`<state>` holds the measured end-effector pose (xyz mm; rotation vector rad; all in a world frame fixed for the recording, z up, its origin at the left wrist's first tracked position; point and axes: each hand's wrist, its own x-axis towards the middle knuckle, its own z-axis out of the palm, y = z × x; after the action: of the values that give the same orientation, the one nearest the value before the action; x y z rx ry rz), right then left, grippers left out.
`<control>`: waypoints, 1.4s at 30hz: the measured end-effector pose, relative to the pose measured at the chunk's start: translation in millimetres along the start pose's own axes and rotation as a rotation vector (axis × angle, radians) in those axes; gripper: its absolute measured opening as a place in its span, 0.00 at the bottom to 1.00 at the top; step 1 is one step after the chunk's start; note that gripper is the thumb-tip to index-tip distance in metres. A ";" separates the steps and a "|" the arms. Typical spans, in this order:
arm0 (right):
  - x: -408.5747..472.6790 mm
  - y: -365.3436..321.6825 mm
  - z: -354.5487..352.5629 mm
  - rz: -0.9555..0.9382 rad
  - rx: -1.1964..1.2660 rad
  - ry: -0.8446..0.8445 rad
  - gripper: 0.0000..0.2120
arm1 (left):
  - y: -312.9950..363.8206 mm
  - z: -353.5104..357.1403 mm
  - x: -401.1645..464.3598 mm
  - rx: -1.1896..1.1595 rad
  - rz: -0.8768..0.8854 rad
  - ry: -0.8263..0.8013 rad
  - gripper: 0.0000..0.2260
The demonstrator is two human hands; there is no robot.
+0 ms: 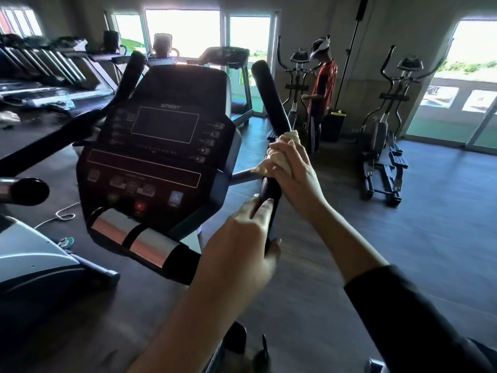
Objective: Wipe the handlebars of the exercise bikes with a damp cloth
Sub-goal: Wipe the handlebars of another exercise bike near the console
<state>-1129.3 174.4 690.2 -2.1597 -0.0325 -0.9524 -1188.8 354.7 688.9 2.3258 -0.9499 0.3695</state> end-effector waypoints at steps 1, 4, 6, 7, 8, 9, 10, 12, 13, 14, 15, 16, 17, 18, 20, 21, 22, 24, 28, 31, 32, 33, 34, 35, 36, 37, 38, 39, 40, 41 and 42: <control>11.7 -0.4 -1.4 0.051 0.012 0.014 0.15 | 0.0 0.2 -0.4 -0.007 -0.006 -0.006 0.28; 42.5 -4.8 -5.0 0.195 0.021 0.012 0.11 | 0.2 0.0 0.1 -0.047 -0.028 0.005 0.27; 35.7 -9.0 -2.9 0.180 0.001 -0.004 0.10 | 0.4 -0.3 -1.8 -0.048 -0.043 0.014 0.26; 24.8 -8.5 -1.2 0.124 -0.019 -0.014 0.10 | 0.3 -0.1 -3.3 -0.045 -0.048 0.021 0.26; 10.0 -10.0 -0.1 0.030 -0.051 -0.029 0.10 | 0.2 0.0 -5.0 -0.044 -0.046 0.034 0.25; -3.3 -9.6 0.3 -0.066 -0.090 -0.041 0.11 | 0.0 -0.3 -6.4 -0.046 -0.043 0.051 0.24; -8.4 -9.9 -1.1 -0.140 -0.110 -0.054 0.12 | -0.7 -0.5 -7.1 -0.044 -0.039 0.068 0.23; 5.6 -7.5 -1.9 -0.132 -0.086 -0.075 0.11 | 0.0 -1.6 -8.6 -0.031 -0.039 0.085 0.23; 16.8 -6.8 -1.4 -0.079 -0.065 -0.086 0.10 | 0.8 -2.7 -9.3 -0.026 -0.037 0.085 0.24; 30.1 -4.3 -0.9 -0.010 -0.060 -0.085 0.08 | 1.4 -4.2 -10.3 -0.027 -0.033 0.084 0.24; 40.2 -3.2 -1.0 0.051 -0.037 -0.076 0.08 | 1.9 -5.8 -11.6 -0.032 -0.029 0.079 0.25; 44.4 -3.4 -1.4 0.102 -0.028 -0.076 0.09 | 1.9 -7.5 -13.1 -0.041 -0.023 0.073 0.25; 41.8 -5.3 -1.2 0.119 -0.044 -0.083 0.08 | 0.4 -8.6 -15.1 -0.046 -0.017 0.065 0.25; 32.1 -9.3 -0.4 0.091 -0.058 -0.087 0.07 | -1.5 -10.1 -17.4 -0.045 -0.005 0.058 0.24; 0.8 -17.0 2.6 -0.009 -0.048 -0.058 0.08 | -8.0 -12.2 -21.6 -0.032 0.043 0.064 0.22; -16.8 -21.4 4.6 -0.033 -0.020 -0.044 0.09 | -11.5 -13.3 -23.7 -0.030 0.066 0.073 0.21; -31.1 -25.2 6.3 -0.048 -0.005 -0.030 0.10 | -14.4 -15.1 -26.2 -0.028 0.086 0.080 0.21; -36.2 -26.7 9.8 -0.039 -0.008 0.000 0.11 | -20.2 -19.8 -29.4 -0.035 0.127 0.065 0.21; -8.4 -33.3 10.8 0.169 0.001 0.037 0.16 | -33.6 -33.3 -30.5 -0.043 0.242 -0.043 0.23; -18.3 -44.5 14.6 0.255 0.061 0.059 0.15 | -45.2 -45.0 -31.8 0.060 0.338 -0.053 0.20; -30.6 -48.4 16.4 0.271 0.090 0.061 0.15 | -49.4 -48.9 -32.5 0.091 0.364 -0.034 0.19; -44.4 -50.1 19.5 0.279 0.125 0.058 0.16 | -54.6 -51.1 -33.1 0.108 0.388 -0.016 0.18; -58.0 -52.1 21.5 0.278 0.150 0.057 0.15 | -59.7 -53.0 -33.6 0.109 0.409 -0.009 0.17; -67.7 -52.6 24.0 0.268 0.170 0.060 0.15 | -65.0 -54.1 -33.8 0.098 0.428 -0.010 0.17; -72.5 -53.7 24.9 0.255 0.176 0.065 0.15 | -69.6 -54.8 -33.6 0.086 0.448 -0.011 0.17; -69.6 -56.4 24.5 0.273 0.176 0.071 0.17 | -73.4 -55.0 -33.6 0.081 0.473 -0.008 0.18; -64.1 -60.2 22.8 0.305 0.169 0.075 0.18 | -76.5 -54.9 -33.8 0.083 0.501 -0.003 0.17; -58.3 -64.8 21.8 0.339 0.172 0.077 0.20 | -78.9 -55.1 -33.9 0.086 0.526 0.002 0.17; -54.5 -68.6 21.5 0.355 0.179 0.087 0.21 | -80.7 -55.5 -33.9 0.084 0.543 0.009 0.17; -53.6 -72.3 21.9 0.367 0.197 0.104 0.21 | -82.6 -55.8 -33.9 0.077 0.556 0.019 0.16; -57.1 -77.4 22.7 0.375 0.208 0.120 0.20 | -84.9 -55.7 -34.0 0.068 0.567 0.029 0.16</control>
<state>-1180.0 259.2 692.9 -1.8301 0.3088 -0.8173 -1154.5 455.9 681.5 2.0650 -1.5982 0.6647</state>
